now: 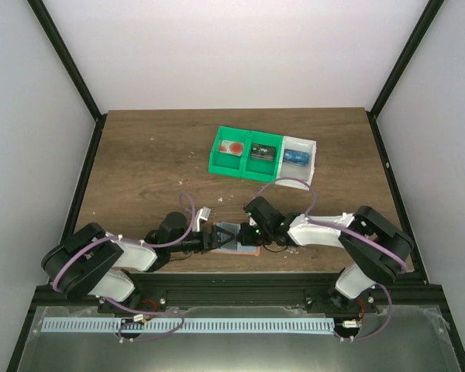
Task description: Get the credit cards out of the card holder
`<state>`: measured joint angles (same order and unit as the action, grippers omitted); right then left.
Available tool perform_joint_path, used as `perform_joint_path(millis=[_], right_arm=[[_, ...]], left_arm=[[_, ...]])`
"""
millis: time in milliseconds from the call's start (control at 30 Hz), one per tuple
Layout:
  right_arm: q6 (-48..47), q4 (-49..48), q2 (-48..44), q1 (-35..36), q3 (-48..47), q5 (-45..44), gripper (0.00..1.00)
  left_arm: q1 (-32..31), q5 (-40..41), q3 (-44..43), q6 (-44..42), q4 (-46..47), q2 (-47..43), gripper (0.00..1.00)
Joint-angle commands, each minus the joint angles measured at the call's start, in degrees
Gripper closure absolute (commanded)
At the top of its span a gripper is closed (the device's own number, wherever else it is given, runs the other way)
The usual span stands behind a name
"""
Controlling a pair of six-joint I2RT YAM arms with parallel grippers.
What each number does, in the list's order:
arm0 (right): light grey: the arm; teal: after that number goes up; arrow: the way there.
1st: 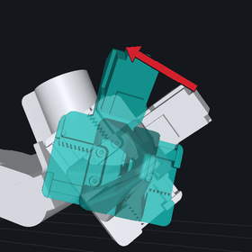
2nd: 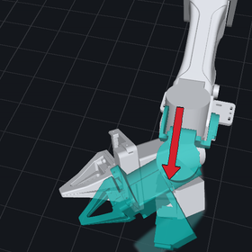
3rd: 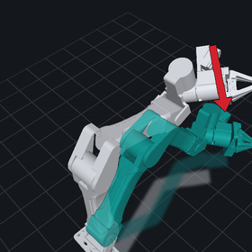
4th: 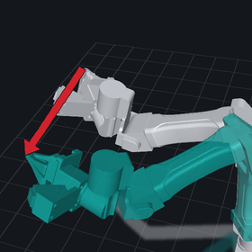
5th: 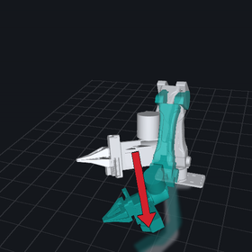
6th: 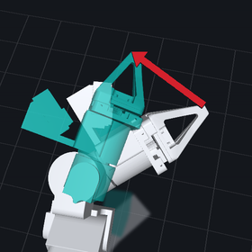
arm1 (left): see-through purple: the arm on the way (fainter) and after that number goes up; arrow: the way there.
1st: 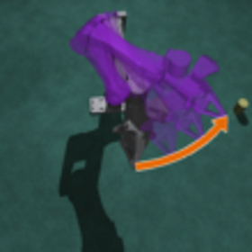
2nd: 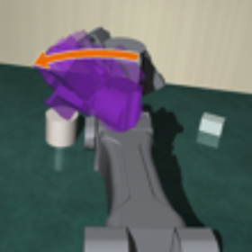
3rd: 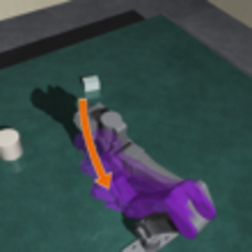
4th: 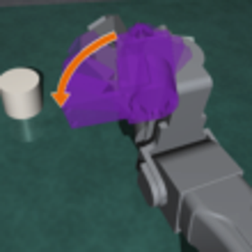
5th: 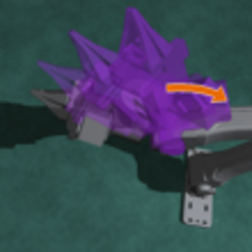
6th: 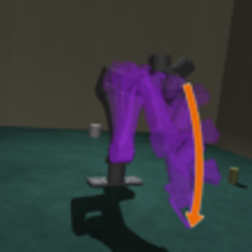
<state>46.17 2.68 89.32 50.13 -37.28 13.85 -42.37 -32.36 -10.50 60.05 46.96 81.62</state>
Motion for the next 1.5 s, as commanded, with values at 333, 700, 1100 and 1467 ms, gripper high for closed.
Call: perform_joint_path(millis=[333,700,1100,1467], right_arm=[[0.19,7.13,-10.30,-0.69,1.68,-12.36,0.86],[-0.81,9.57,-20.81,-6.20,5.48,-14.82,0.85],[-0.73,9.32,-22.42,-6.41,6.24,-14.24,0.85],[-0.82,8.10,-23.00,-6.45,6.64,-12.33,0.85]], left_arm=[[-2.21,0.10,-3.35,0.19,0.90,0.40,0.07],[-5.07,0.22,-5.23,1.83,4.51,3.98,0.08],[-7.02,-0.90,-6.49,3.88,9.59,7.40,0.09],[-7.06,2.21,-4.30,2.70,7.78,5.32,0.10]])
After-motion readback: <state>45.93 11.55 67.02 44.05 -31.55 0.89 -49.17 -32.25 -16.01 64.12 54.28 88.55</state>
